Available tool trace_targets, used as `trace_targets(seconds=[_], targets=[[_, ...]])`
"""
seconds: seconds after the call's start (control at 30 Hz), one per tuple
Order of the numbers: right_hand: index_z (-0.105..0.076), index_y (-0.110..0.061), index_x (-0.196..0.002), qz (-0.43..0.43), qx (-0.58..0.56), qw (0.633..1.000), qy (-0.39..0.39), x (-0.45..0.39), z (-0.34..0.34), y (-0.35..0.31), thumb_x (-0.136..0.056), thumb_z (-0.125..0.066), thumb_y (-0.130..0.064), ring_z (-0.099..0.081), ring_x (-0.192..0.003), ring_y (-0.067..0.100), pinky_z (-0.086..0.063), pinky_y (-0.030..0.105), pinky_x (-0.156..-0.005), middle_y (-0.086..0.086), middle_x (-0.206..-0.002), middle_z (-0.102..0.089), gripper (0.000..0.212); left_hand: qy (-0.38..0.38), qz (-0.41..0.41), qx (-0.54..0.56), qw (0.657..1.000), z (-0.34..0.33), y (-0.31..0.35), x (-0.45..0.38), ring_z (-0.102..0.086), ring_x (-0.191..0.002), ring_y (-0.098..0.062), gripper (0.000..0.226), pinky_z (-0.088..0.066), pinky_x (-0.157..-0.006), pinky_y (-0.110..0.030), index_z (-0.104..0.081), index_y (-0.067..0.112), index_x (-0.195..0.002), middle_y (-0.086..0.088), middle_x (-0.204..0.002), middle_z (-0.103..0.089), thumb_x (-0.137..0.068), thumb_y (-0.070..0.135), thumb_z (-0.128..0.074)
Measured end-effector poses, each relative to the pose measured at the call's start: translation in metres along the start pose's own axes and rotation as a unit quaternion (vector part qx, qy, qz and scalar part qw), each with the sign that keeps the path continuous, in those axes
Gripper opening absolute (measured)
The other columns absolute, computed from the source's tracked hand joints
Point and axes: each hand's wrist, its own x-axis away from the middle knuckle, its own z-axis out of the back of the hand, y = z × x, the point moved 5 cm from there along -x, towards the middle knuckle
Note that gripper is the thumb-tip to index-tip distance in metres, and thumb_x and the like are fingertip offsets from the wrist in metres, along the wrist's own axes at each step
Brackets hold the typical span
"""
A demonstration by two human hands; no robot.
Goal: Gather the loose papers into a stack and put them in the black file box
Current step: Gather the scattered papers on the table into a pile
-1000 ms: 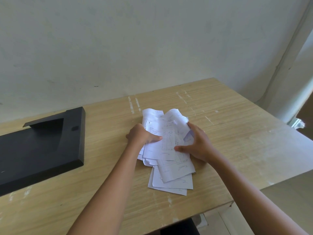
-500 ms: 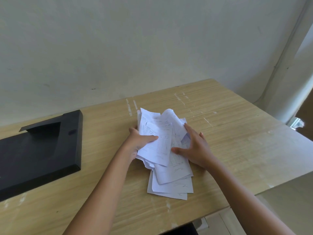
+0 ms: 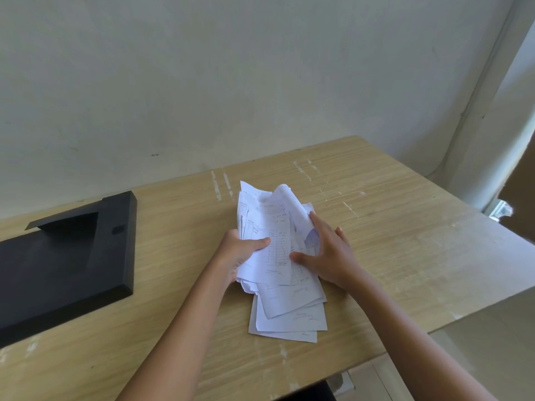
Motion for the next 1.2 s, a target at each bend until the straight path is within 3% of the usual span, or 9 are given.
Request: trace_targets(seconds=[0.13, 0.2, 0.33, 0.5, 0.67, 0.8, 0.9, 1.07, 1.2], targets=[[-0.021, -0.025, -0.160, -0.001, -0.027, 1.000, 0.009, -0.001, 0.000, 0.002, -0.074, -0.081, -0.055, -0.030, -0.148, 0.008, -0.005, 0.041, -0.127, -0.008, -0.160, -0.038, 0.109, 0.005, -0.026, 0.018, 0.999, 0.001, -0.001, 0.000, -0.077, -0.096, -0.024, 0.042, -0.064, -0.084, -0.042, -0.068, 0.008, -0.114, -0.008, -0.109, -0.078, -0.081, 0.019, -0.091], [-0.027, -0.026, -0.159, -0.025, -0.092, 0.995, 0.005, -0.002, 0.002, 0.004, -0.067, -0.085, -0.054, -0.035, -0.144, 0.011, -0.020, 0.045, -0.125, -0.006, -0.156, -0.044, 0.112, 0.011, -0.039, 0.014, 0.999, 0.002, -0.002, 0.001, -0.072, -0.104, -0.021, 0.050, -0.060, -0.093, -0.042, -0.063, 0.010, -0.119, -0.003, -0.113, -0.074, -0.080, 0.024, -0.091], [-0.037, -0.025, -0.153, -0.087, -0.254, 0.963, -0.016, -0.006, 0.009, 0.007, -0.060, -0.086, -0.060, -0.059, -0.126, 0.013, -0.050, 0.040, -0.107, -0.002, -0.143, -0.057, 0.111, 0.008, -0.062, 0.019, 0.998, 0.007, -0.004, -0.003, -0.067, -0.099, -0.010, 0.043, -0.051, -0.075, -0.023, -0.062, 0.015, -0.114, 0.004, -0.112, -0.071, -0.082, 0.024, -0.090], [-0.044, -0.015, -0.150, -0.144, -0.213, 0.966, 0.037, -0.024, 0.018, 0.010, -0.096, -0.065, -0.040, -0.062, -0.111, 0.014, -0.048, 0.035, -0.098, 0.004, -0.138, -0.060, 0.063, -0.007, -0.073, 0.034, 0.997, 0.009, -0.008, -0.006, -0.059, -0.089, 0.004, 0.034, -0.042, -0.068, -0.014, -0.059, 0.029, -0.097, 0.016, -0.099, -0.065, -0.082, 0.027, -0.089], [-0.062, -0.010, -0.133, -0.197, -0.203, 0.957, 0.068, -0.039, 0.038, 0.023, -0.089, -0.074, -0.019, -0.062, -0.083, 0.005, -0.044, 0.018, -0.063, 0.003, -0.108, -0.069, 0.046, 0.002, -0.084, 0.033, 0.996, 0.011, -0.010, -0.005, -0.070, -0.104, -0.009, 0.048, -0.053, -0.080, -0.021, -0.068, 0.015, -0.119, 0.006, -0.113, -0.075, -0.080, 0.030, -0.091], [-0.062, -0.008, -0.129, -0.240, -0.146, 0.960, -0.018, -0.051, 0.039, 0.025, -0.087, -0.077, -0.034, -0.061, -0.113, 0.023, -0.045, 0.030, -0.086, 0.009, -0.125, -0.063, 0.052, -0.001, -0.087, 0.032, 0.996, 0.011, -0.009, -0.004, -0.071, -0.092, 0.000, 0.027, -0.050, -0.067, -0.015, -0.071, 0.027, -0.099, 0.012, -0.101, -0.078, -0.081, 0.028, -0.091], [-0.064, -0.010, -0.096, -0.230, -0.148, 0.959, -0.072, -0.054, 0.035, 0.021, -0.084, -0.077, -0.044, -0.061, -0.091, 0.020, -0.043, 0.030, -0.075, 0.003, -0.102, -0.064, 0.038, 0.004, -0.089, 0.045, 0.995, 0.011, -0.008, -0.003, -0.076, -0.090, -0.004, 0.023, -0.054, -0.069, -0.017, -0.075, 0.025, -0.100, 0.010, -0.097, -0.082, -0.082, 0.025, -0.090], [-0.070, -0.013, -0.089, -0.198, -0.162, 0.959, -0.124, -0.053, 0.028, 0.009, -0.087, -0.078, -0.037, -0.068, -0.079, 0.007, -0.050, 0.021, -0.061, 0.000, -0.095, -0.074, 0.025, -0.010, -0.093, 0.070, 0.993, 0.012, -0.008, 0.001, -0.076, -0.075, 0.005, 0.019, -0.052, -0.056, -0.007, -0.076, 0.024, -0.096, 0.016, -0.090, -0.082, -0.083, 0.020, -0.089], [-0.072, -0.014, -0.102, -0.184, -0.090, 0.966, -0.158, -0.051, 0.021, 0.005, -0.083, -0.074, -0.055, -0.067, -0.104, 0.024, -0.056, 0.039, -0.092, 0.005, -0.105, -0.075, 0.045, -0.021, -0.093, 0.078, 0.992, 0.013, -0.007, 0.002, -0.076, -0.077, 0.006, 0.020, -0.053, -0.057, -0.006, -0.076, 0.025, -0.098, 0.018, -0.090, -0.081, -0.083, 0.021, -0.089]])
